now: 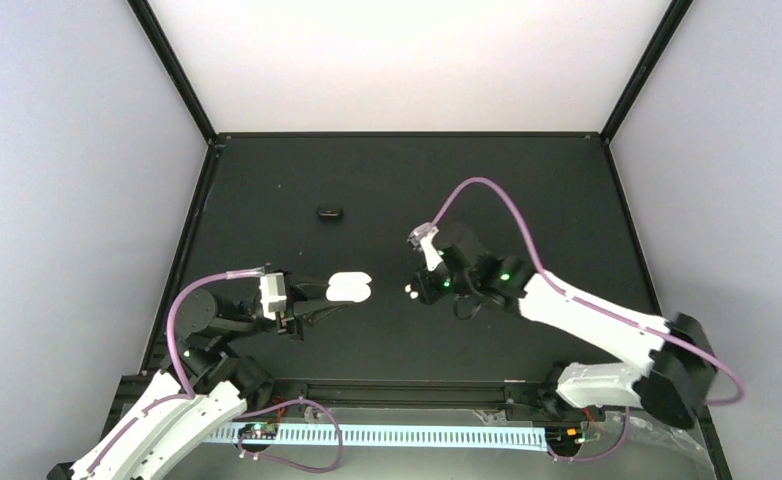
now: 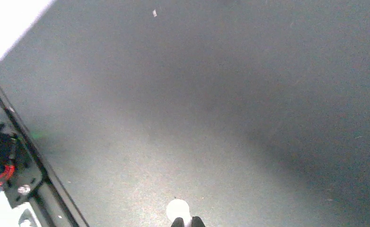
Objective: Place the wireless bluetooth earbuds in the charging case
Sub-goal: Pick up the earbud from the center of the board, then place the earbud in the charging case.
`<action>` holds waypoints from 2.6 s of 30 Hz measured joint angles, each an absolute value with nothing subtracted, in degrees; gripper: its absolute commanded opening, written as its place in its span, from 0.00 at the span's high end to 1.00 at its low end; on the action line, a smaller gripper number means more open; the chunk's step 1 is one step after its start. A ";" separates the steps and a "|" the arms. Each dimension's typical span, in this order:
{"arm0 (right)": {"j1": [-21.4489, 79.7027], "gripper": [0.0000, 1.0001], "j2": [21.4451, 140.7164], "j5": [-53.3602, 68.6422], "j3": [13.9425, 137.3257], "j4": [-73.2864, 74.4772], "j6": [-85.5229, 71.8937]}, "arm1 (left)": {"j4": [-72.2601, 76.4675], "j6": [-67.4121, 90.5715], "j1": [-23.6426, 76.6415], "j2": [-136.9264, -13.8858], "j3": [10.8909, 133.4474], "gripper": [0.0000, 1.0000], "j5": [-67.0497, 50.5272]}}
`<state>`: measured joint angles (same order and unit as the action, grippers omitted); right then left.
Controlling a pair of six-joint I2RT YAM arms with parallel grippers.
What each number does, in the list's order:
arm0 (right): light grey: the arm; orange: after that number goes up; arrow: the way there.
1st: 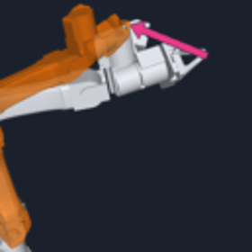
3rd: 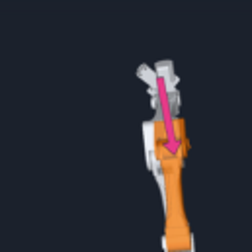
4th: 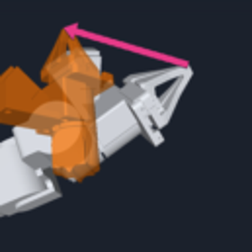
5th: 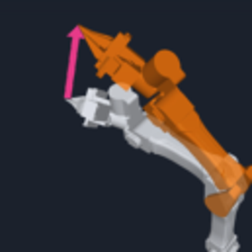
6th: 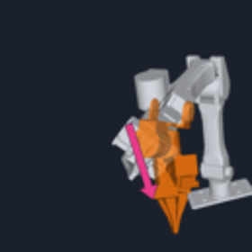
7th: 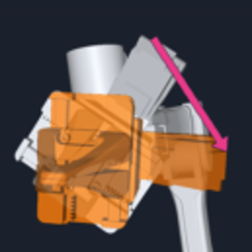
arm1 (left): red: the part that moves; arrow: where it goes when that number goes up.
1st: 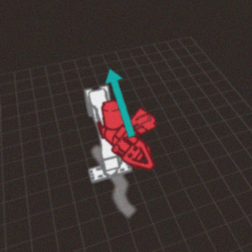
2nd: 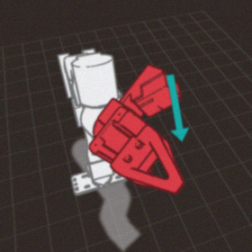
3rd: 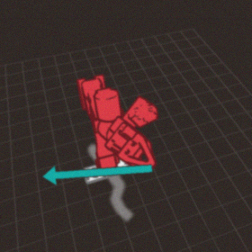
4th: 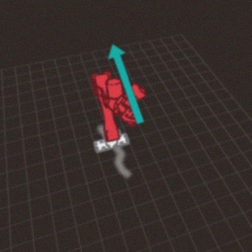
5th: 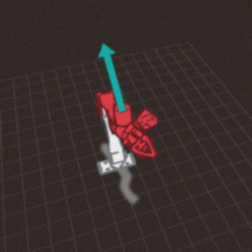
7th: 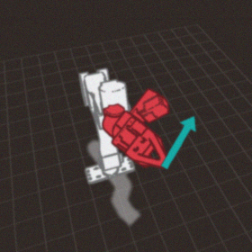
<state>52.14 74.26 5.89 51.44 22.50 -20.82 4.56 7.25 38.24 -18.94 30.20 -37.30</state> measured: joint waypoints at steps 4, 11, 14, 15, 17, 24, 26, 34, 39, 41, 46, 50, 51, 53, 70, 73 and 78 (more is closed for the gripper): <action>52.16 0.99 64.58 2.68 55.64 29.63 -18.39 | 6.07 8.36 38.26 -20.69 30.24 0.98 -37.58; 52.16 0.99 55.88 -2.74 75.44 43.29 -10.48 | 10.76 11.03 38.26 -24.12 30.30 0.99 -38.22; 52.42 0.99 56.01 -3.36 84.84 47.77 -6.42 | 13.61 12.43 38.26 -26.33 30.33 0.98 -38.79; 52.86 0.99 56.40 -3.88 87.46 49.39 -5.28 | 14.59 12.95 38.26 -26.96 30.33 0.98 -38.87; 55.59 0.99 57.63 -5.67 92.62 52.01 -2.72 | 16.80 14.09 38.26 -28.34 30.33 0.98 -39.22; 67.18 0.99 61.19 -8.91 97.97 55.40 2.17 | 22.00 16.75 38.26 -31.07 30.33 0.98 -40.42; 68.97 0.99 61.78 -9.15 97.84 55.81 2.90 | 22.72 16.95 38.26 -31.24 30.33 0.98 -40.75; 79.79 0.99 62.48 -13.69 97.19 54.35 6.37 | 22.46 16.03 38.26 -31.07 30.35 0.98 -41.23; 82.85 0.99 64.36 -15.05 97.27 52.03 8.12 | 21.15 14.41 38.26 -30.13 30.35 0.98 -41.50; 83.31 0.99 65.49 -14.90 97.27 51.11 8.73 | 20.62 13.65 38.26 -29.58 30.35 0.99 -41.60; 83.66 0.99 67.66 -13.08 96.62 47.64 10.20 | 19.42 11.62 38.26 -29.19 30.37 0.98 -42.02; 83.66 0.99 67.61 -10.59 95.66 45.32 11.60 | 18.41 10.37 38.26 -28.97 30.39 0.98 -43.24; 83.68 0.99 67.61 -9.87 95.66 44.91 11.86 | 17.98 10.04 38.26 -28.77 30.41 0.98 -43.46; 83.68 0.99 67.61 -8.75 95.66 44.16 12.38 | 16.93 9.34 38.26 -28.14 30.57 0.99 -43.83; 84.84 0.99 73.19 -9.96 96.07 41.25 11.64 | 15.70 8.12 38.26 -27.33 30.65 0.99 -44.03; 84.97 0.99 73.82 -10.44 96.07 41.12 11.62 | 15.68 8.12 38.26 -27.33 30.65 0.99 -44.03; 85.17 0.99 74.52 -11.73 96.01 41.10 11.62 | 15.68 8.16 38.26 -27.31 30.65 0.98 -44.05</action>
